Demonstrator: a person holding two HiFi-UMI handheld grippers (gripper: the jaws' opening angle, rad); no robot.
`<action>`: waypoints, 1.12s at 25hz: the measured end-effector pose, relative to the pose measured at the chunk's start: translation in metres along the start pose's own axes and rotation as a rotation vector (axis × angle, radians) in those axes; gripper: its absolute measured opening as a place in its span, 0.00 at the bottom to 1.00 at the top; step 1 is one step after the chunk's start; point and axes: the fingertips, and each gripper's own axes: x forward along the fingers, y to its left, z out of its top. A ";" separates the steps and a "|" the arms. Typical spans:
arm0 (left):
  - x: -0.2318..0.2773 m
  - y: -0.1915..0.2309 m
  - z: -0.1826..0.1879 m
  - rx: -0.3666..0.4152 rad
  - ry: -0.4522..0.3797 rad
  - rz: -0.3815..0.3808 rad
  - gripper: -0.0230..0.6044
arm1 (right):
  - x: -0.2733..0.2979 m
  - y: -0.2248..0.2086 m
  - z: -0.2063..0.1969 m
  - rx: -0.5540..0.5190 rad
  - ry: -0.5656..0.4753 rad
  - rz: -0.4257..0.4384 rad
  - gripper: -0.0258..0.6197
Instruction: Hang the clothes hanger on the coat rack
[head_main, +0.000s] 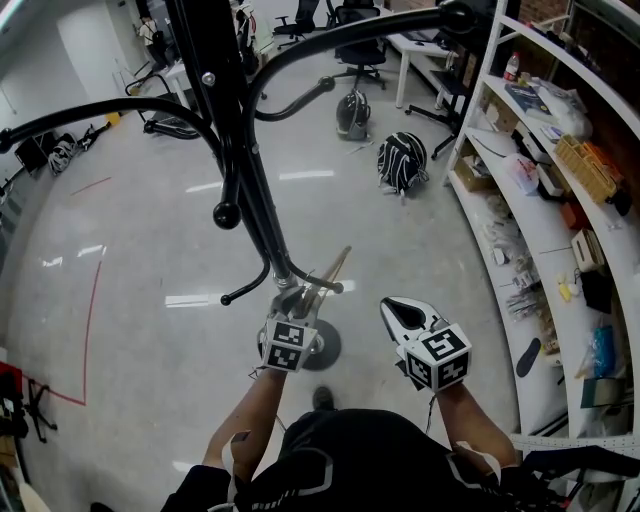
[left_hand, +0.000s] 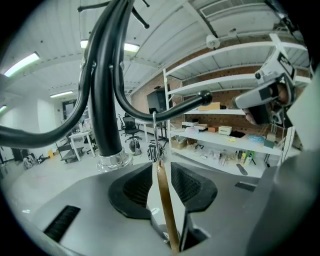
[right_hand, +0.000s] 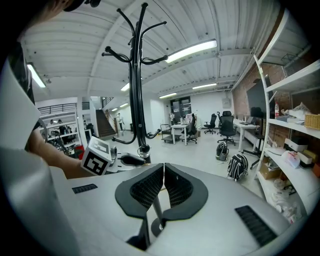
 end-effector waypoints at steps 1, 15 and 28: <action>-0.003 0.000 0.001 -0.001 -0.002 0.008 0.19 | -0.002 0.000 0.001 -0.003 -0.002 0.000 0.05; -0.117 -0.018 0.066 -0.120 -0.264 0.035 0.14 | -0.040 0.010 0.027 -0.031 -0.109 0.037 0.05; -0.253 -0.067 0.089 -0.190 -0.369 0.095 0.04 | -0.097 0.053 0.038 -0.053 -0.223 0.156 0.05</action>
